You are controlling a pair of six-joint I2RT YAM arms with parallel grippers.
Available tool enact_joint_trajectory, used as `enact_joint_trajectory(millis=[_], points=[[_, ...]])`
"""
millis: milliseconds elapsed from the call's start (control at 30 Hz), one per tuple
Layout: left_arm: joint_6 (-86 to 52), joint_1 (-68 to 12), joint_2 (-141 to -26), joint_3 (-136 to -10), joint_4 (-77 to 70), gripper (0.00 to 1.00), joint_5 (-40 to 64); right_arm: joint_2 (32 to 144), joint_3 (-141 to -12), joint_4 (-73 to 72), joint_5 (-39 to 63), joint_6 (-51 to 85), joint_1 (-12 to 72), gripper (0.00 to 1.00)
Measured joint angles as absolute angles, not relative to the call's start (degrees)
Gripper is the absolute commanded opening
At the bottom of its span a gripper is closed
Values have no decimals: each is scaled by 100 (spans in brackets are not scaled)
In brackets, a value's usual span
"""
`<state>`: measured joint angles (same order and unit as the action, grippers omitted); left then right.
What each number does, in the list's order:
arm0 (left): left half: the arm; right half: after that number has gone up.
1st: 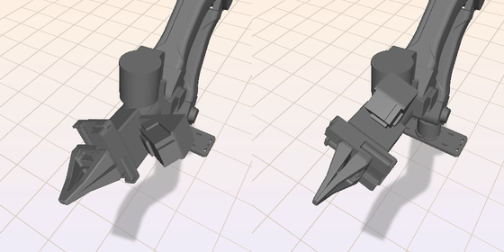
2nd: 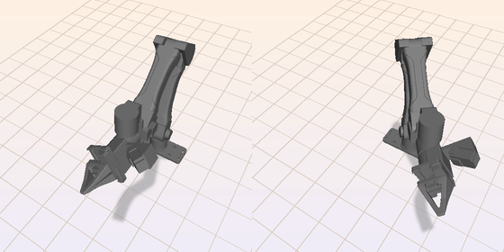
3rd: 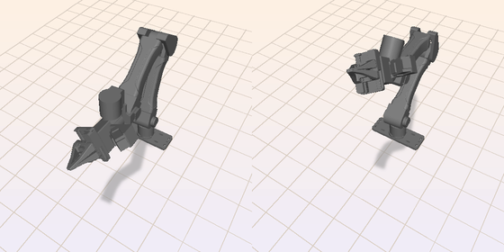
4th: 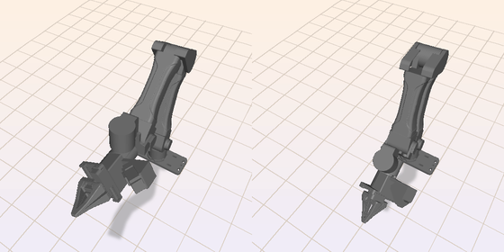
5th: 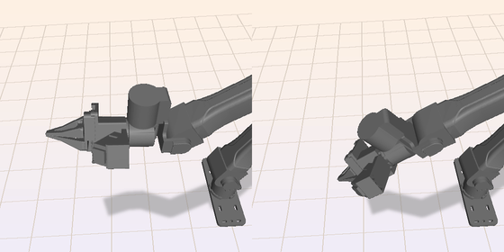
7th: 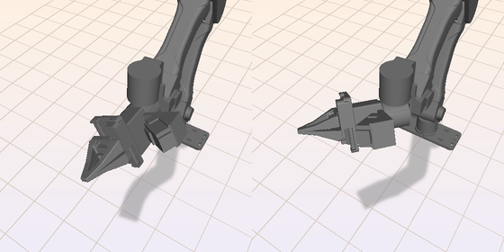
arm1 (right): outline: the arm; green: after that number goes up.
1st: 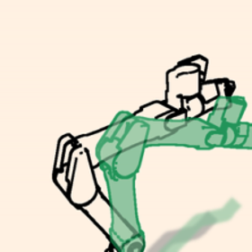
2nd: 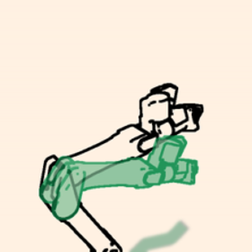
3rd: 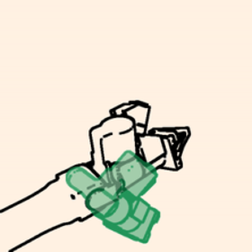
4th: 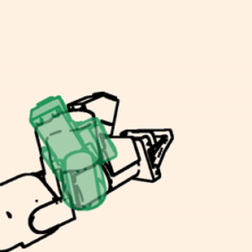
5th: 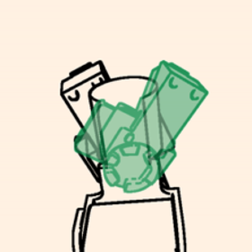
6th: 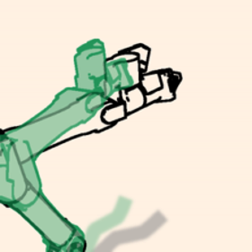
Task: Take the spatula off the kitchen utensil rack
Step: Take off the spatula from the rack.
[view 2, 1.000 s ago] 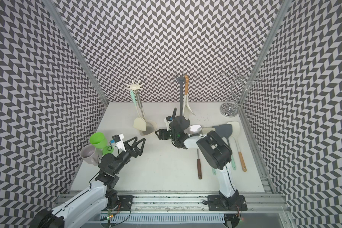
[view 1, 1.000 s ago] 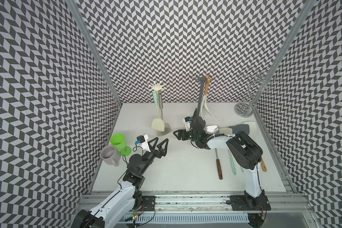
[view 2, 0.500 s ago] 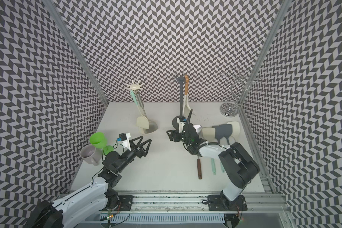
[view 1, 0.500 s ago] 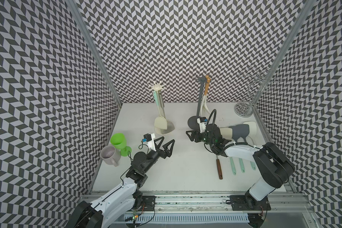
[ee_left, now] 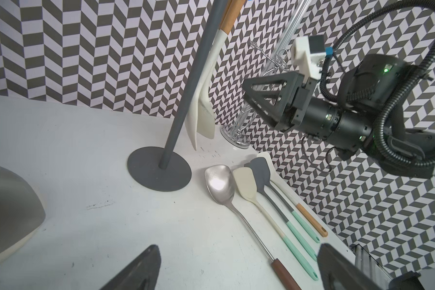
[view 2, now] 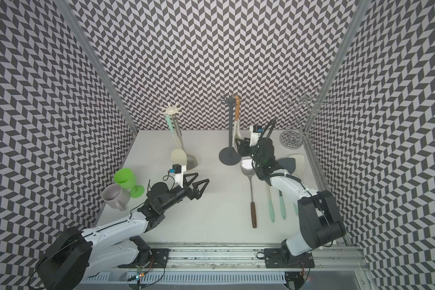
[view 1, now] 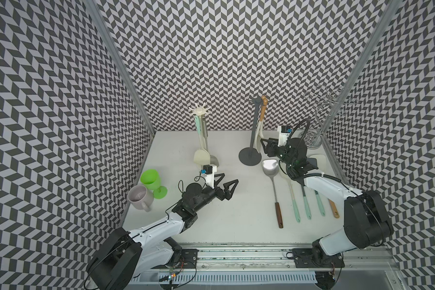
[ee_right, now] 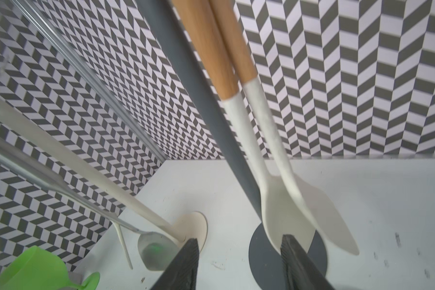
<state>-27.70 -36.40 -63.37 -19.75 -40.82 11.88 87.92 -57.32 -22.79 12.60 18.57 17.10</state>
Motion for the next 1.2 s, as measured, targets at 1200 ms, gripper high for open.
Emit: enact_joint_trajectory(millis=[1200], points=[[-2364, -3640, -5419, -1678, -3839, 99, 250, 11850, -8200, -2346, 3050, 1275, 1004, 40]])
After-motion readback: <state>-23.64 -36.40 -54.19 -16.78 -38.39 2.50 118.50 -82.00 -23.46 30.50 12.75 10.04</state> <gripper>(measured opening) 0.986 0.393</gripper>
